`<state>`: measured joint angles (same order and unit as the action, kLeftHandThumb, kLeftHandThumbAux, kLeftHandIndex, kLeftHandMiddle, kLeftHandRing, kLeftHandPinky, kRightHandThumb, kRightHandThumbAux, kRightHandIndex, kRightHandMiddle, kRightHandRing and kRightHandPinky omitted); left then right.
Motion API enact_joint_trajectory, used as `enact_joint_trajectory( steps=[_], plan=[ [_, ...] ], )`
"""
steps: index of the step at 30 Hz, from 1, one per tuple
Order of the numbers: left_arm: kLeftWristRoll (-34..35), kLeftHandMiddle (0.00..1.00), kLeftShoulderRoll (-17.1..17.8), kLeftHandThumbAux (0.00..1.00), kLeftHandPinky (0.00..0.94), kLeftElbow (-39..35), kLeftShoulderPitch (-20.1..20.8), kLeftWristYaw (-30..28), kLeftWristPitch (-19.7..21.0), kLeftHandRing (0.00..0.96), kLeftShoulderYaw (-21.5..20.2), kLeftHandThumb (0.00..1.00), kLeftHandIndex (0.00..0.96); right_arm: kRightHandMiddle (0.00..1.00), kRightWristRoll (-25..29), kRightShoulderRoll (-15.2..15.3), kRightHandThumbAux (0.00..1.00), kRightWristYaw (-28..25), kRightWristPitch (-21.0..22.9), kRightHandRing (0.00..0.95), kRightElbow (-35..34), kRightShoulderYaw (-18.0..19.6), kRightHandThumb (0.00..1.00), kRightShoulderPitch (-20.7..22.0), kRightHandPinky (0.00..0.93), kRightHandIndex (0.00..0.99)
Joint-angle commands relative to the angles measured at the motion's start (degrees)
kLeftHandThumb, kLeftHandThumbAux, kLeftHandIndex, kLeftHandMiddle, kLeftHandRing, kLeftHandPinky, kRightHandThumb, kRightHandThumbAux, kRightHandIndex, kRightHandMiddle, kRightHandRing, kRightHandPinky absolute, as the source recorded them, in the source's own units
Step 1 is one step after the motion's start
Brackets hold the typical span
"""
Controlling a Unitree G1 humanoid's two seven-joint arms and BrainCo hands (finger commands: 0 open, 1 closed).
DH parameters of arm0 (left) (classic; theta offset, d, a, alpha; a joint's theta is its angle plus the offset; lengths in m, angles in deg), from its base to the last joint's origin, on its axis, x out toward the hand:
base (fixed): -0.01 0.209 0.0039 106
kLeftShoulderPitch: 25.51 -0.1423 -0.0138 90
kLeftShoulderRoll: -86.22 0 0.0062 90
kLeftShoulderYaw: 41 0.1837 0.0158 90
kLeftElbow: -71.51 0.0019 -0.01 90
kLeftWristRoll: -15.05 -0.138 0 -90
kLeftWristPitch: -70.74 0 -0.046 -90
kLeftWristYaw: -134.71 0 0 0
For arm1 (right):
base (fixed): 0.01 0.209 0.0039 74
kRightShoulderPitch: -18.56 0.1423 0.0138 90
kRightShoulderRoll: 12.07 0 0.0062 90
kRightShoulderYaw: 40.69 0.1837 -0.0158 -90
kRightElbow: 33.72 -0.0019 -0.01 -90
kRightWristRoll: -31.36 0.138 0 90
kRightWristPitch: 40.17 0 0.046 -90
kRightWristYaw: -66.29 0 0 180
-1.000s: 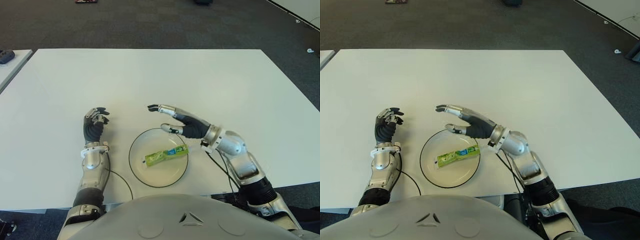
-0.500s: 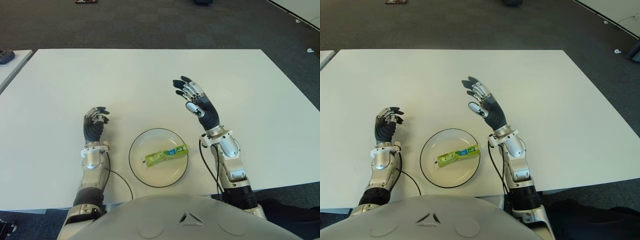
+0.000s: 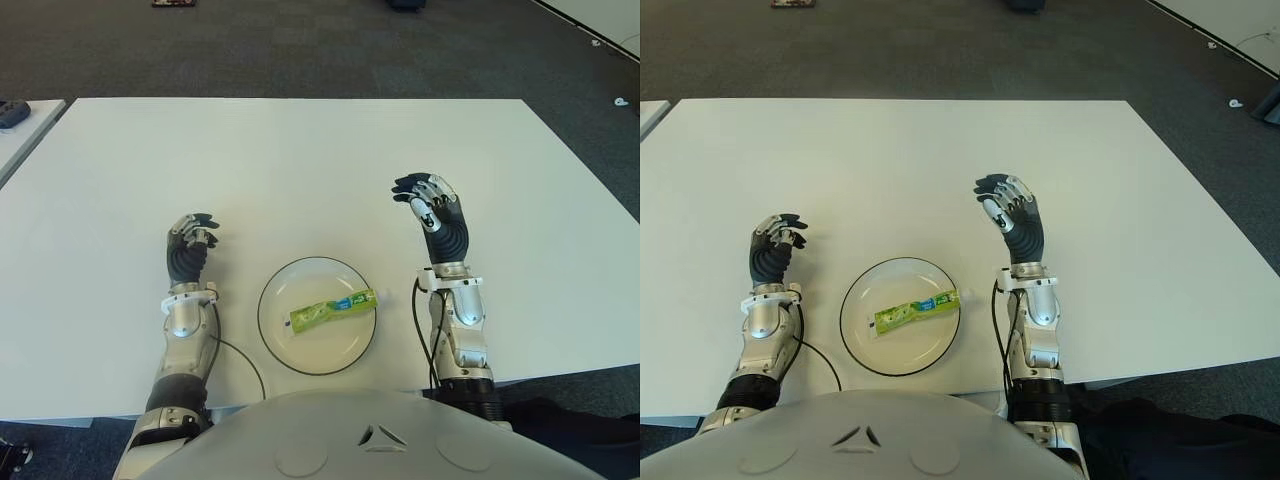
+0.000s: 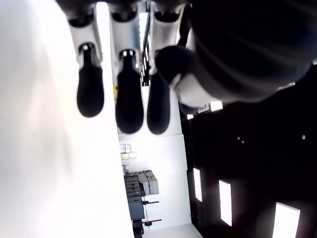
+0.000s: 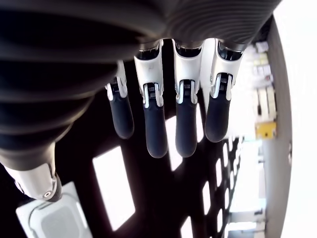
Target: Put the toothpaste on the table into the plate.
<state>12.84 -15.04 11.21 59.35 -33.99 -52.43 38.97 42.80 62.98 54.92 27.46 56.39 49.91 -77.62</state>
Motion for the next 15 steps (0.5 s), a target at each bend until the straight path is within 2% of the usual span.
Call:
enact_joint_trajectory(
  steps=[1, 6, 10, 15],
  plan=[
    [-1.11, 0.497, 0.22, 0.679, 0.600, 1.04, -0.50, -0.04, 0.63, 0.627, 0.48, 0.834, 0.407, 0.409, -3.29, -0.31, 0.627, 2.87, -1.11, 0.385, 4.66, 1.41, 0.183, 0.38, 0.379, 0.335],
    [-1.43, 0.497, 0.42, 0.679, 0.605, 1.10, -0.36, -0.27, 0.45, 0.627, 0.58, 0.834, 0.405, 0.415, -6.56, -0.62, 0.716, 7.08, 0.29, 0.381, 8.50, 2.36, 0.127, 0.86, 0.361, 0.359],
    [-0.94, 0.500, 0.50, 0.680, 0.609, 0.96, -0.24, -1.02, 1.25, 0.630, 0.60, 0.833, 0.403, 0.419, -8.99, -1.87, 0.784, 11.47, 4.71, 0.381, 8.11, 2.44, 0.081, 0.29, 0.362, 0.366],
    [-0.27, 0.500, 0.50, 0.680, 0.597, 1.24, 0.05, -1.41, 1.90, 0.625, 0.29, 0.833, 0.402, 0.420, -11.43, -2.91, 0.859, 14.90, 7.08, 0.381, 7.97, 1.96, 0.062, -0.28, 0.365, 0.366]
  ],
)
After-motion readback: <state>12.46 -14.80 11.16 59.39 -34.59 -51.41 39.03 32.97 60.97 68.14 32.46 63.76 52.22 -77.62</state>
